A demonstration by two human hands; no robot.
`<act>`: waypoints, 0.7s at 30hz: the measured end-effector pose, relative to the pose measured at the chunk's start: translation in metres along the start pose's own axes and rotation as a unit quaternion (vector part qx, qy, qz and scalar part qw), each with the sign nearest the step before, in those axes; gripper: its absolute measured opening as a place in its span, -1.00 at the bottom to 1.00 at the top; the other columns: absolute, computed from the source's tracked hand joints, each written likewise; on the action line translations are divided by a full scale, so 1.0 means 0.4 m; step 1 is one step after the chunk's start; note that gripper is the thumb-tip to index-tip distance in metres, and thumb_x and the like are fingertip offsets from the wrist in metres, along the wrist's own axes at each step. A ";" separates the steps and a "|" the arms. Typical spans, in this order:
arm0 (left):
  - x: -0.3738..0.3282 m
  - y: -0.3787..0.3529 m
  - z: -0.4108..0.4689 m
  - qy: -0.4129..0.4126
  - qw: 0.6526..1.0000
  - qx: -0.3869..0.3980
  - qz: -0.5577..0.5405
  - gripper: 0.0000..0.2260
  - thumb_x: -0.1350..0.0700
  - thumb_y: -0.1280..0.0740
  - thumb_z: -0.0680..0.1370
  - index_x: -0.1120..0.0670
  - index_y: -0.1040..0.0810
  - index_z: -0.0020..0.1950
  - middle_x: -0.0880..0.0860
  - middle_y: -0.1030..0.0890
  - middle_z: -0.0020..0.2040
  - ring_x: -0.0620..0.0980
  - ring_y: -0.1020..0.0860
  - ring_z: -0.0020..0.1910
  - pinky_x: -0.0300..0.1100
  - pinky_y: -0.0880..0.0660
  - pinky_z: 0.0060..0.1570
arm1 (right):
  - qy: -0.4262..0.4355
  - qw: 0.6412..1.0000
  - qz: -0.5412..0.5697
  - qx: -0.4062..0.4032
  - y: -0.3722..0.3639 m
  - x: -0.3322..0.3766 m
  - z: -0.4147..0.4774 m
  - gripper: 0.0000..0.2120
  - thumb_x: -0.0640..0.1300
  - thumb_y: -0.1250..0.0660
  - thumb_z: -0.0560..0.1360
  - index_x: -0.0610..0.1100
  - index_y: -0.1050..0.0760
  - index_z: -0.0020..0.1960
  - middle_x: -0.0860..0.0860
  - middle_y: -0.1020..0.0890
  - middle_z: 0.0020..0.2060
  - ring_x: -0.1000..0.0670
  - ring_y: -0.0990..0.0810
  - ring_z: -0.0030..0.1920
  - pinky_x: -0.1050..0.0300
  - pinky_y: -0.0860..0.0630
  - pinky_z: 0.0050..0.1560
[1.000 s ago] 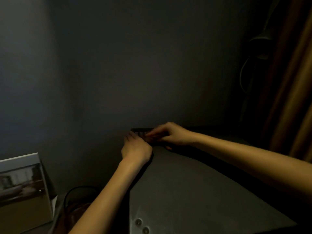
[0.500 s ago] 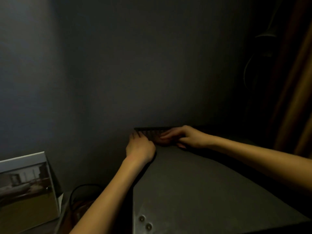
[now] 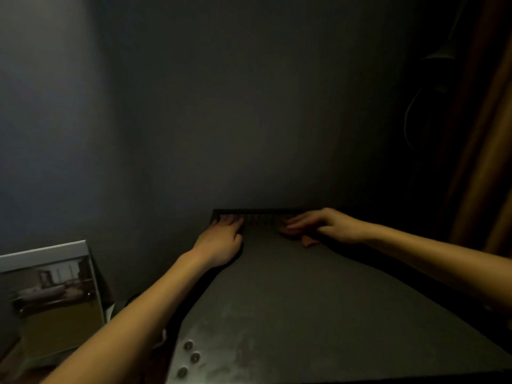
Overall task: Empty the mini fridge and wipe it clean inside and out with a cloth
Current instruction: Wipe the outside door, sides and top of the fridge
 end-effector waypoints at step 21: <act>-0.291 -0.087 0.047 -0.058 0.998 0.022 -0.011 -0.52 0.22 -0.06 0.65 0.02 -0.08 0.57 -0.04 -0.04 0.58 -0.12 0.03 0.55 -0.27 0.09 0.46 | -0.012 0.994 -0.016 -0.104 0.206 -0.274 -0.081 -0.50 -0.52 -0.15 0.48 -0.10 -0.55 0.25 -0.02 -0.47 0.34 0.01 -0.38 0.39 0.53 -0.15 0.26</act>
Point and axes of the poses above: each hand's wrist, its own z-axis towards the middle knuckle, its own y-axis out of the back of the hand, x = y × z, the point moved 10 cm from there along z, towards the middle knuckle
